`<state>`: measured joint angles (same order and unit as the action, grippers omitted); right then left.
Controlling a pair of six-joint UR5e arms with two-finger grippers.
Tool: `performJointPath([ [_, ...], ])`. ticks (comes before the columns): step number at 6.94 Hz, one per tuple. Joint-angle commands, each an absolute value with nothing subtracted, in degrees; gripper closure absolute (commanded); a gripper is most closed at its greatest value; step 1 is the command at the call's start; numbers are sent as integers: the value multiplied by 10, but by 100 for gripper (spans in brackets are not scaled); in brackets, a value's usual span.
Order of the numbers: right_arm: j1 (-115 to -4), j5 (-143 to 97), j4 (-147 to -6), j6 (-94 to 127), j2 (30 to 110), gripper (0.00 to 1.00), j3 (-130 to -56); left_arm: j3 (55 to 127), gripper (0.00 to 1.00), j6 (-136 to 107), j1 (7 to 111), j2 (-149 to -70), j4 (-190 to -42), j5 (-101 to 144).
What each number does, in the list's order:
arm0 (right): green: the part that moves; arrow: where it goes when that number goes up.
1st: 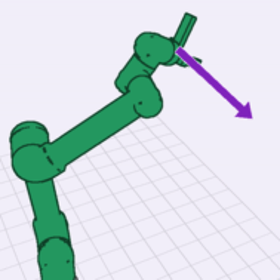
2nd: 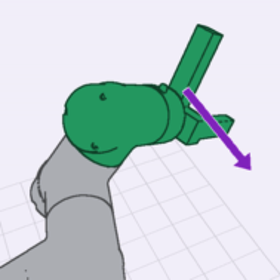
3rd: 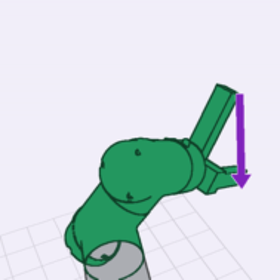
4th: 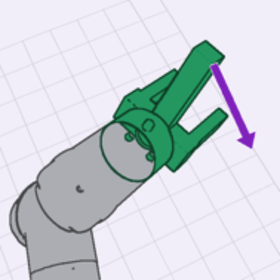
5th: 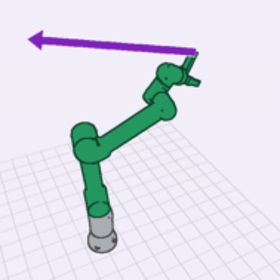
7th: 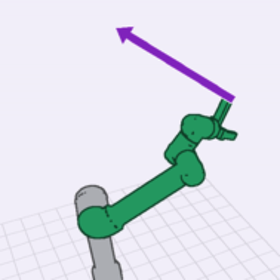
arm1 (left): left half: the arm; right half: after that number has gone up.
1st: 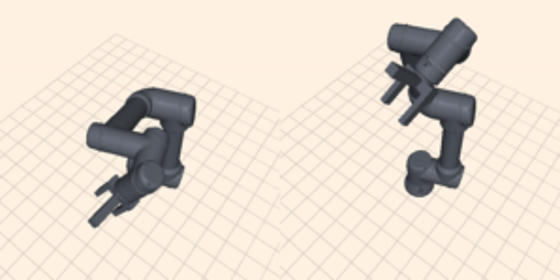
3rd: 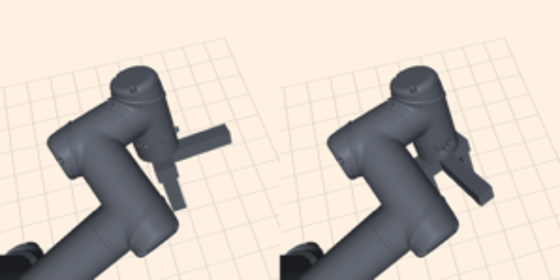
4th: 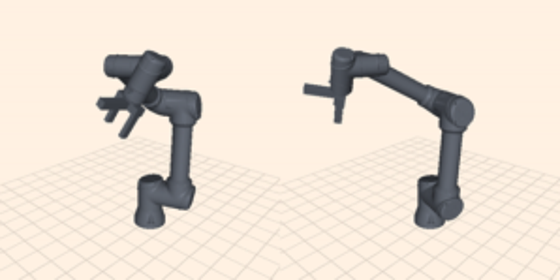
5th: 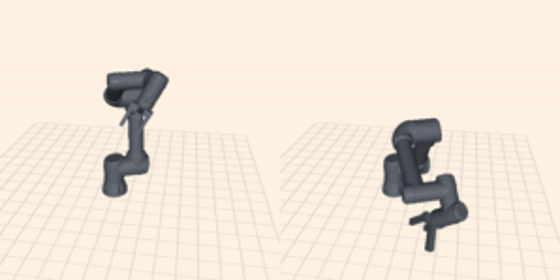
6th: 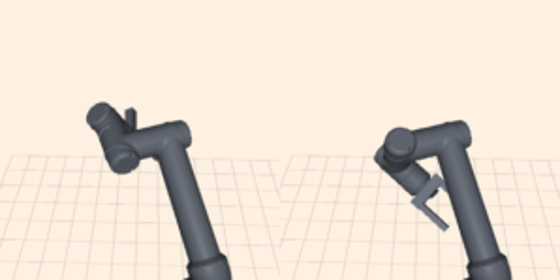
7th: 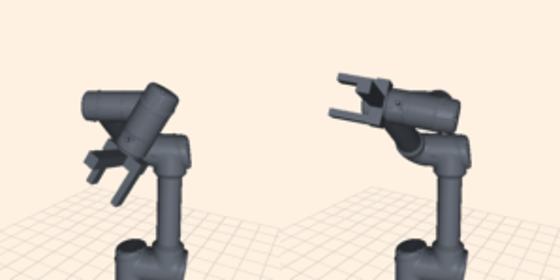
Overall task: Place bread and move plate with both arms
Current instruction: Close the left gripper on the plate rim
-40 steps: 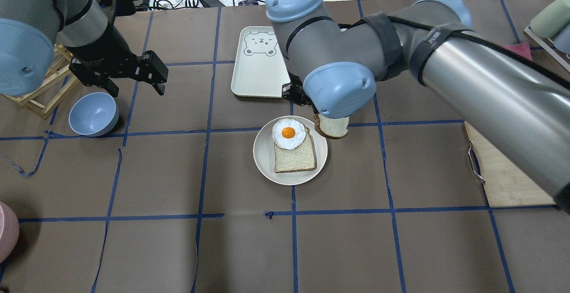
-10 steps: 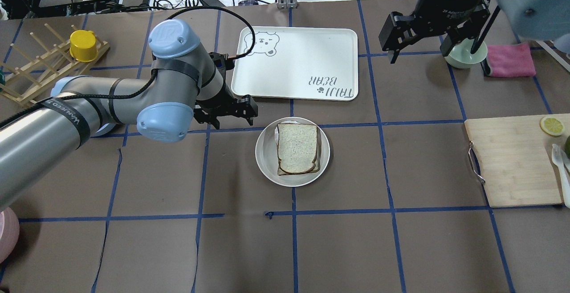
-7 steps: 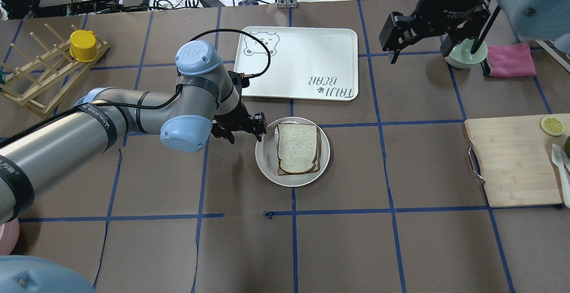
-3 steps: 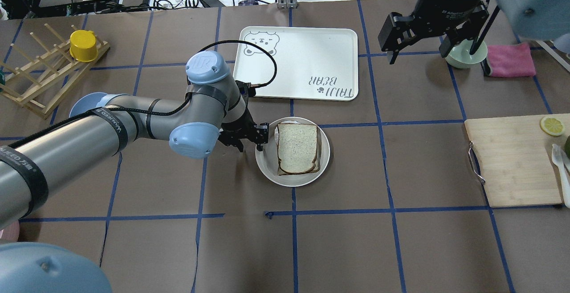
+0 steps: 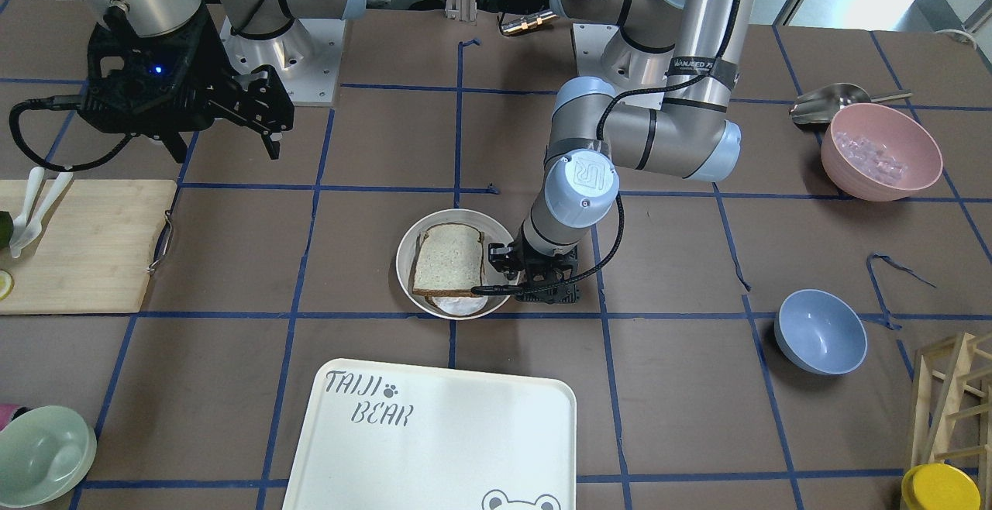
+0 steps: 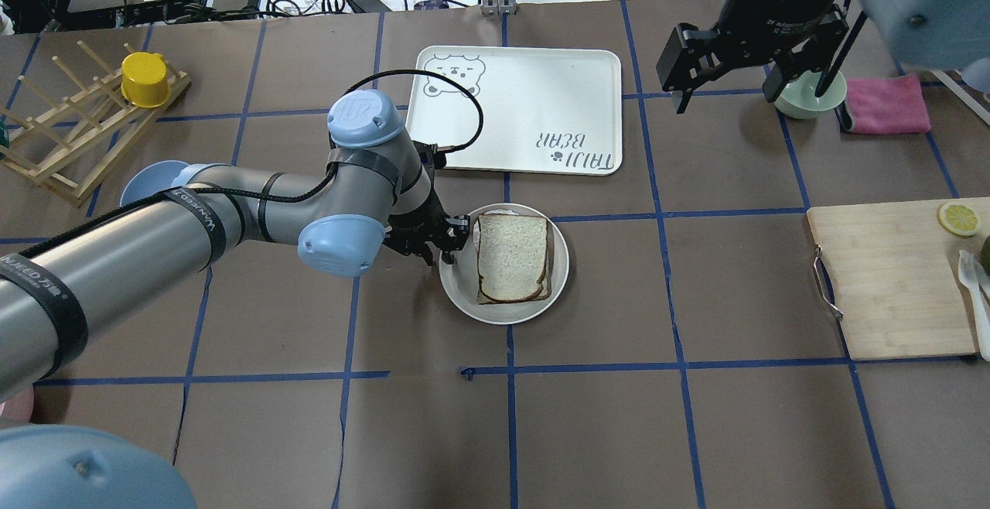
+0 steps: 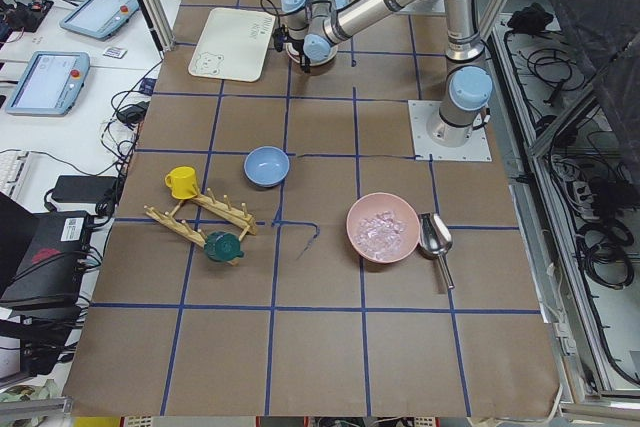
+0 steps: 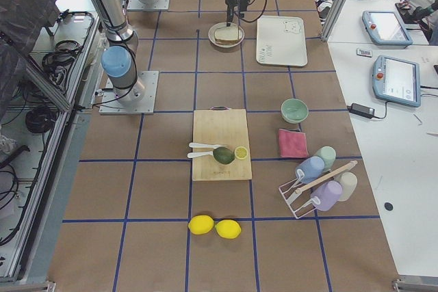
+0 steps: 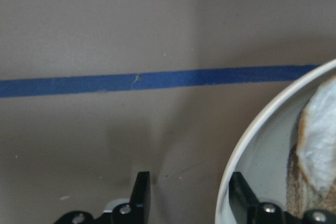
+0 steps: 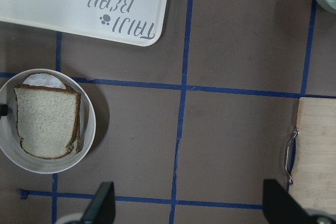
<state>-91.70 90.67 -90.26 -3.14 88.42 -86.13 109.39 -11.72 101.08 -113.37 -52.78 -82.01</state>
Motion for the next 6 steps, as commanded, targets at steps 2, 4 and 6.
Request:
performJointPath([
  [2,-918,904,-904,-29,884,0,-861,1066,100,-125,1010,-1131,-527,-819],
  [4,-918,905,-903,-28,884,0,-861,1022,100,-124,1001,-1125,-540,-783],
  [6,-918,906,-905,-28,883,0,-861,1017,100,-122,977,-1115,-553,-767],
])
